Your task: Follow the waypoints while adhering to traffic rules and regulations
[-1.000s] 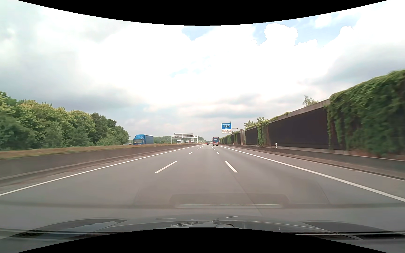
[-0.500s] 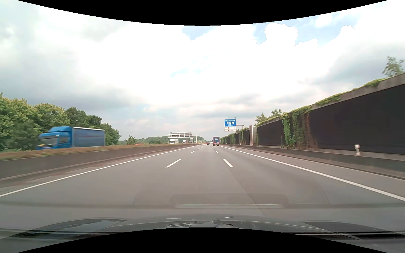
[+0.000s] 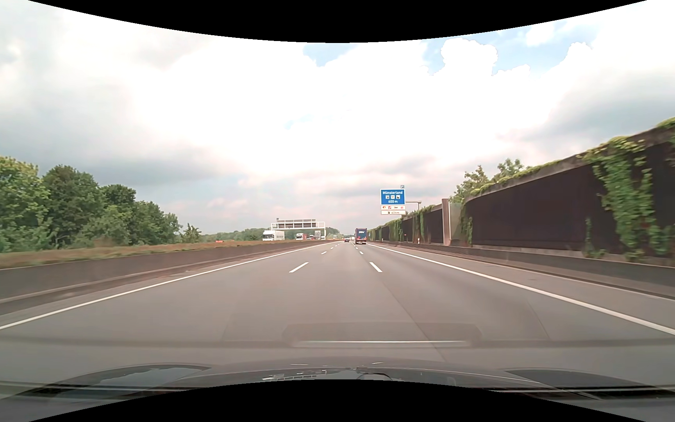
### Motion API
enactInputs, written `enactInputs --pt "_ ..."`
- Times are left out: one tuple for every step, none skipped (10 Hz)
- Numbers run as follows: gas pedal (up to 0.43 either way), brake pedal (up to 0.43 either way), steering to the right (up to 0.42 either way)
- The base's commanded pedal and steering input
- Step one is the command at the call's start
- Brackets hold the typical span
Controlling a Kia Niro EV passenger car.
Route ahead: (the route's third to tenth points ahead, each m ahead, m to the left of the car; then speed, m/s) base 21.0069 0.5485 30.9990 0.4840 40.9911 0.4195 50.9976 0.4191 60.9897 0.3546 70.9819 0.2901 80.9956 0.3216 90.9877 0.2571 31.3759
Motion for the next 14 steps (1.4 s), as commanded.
enactInputs --pt "0.268 0.000 -0.001" --pt "0.268 0.000 -0.002" --pt "0.268 0.000 -0.002" --pt "0.268 0.000 -0.002" --pt "0.268 0.000 -0.002" --pt "0.268 0.000 -0.002" --pt "0.268 0.000 -0.002" --pt "0.268 0.000 -0.002" --pt "0.268 0.000 -0.002" --pt "0.268 0.000 -0.002" --pt "0.268 0.000 -0.001" --pt "0.268 0.000 -0.001" --pt "0.268 0.000 -0.001" --pt "0.268 0.000 -0.001"
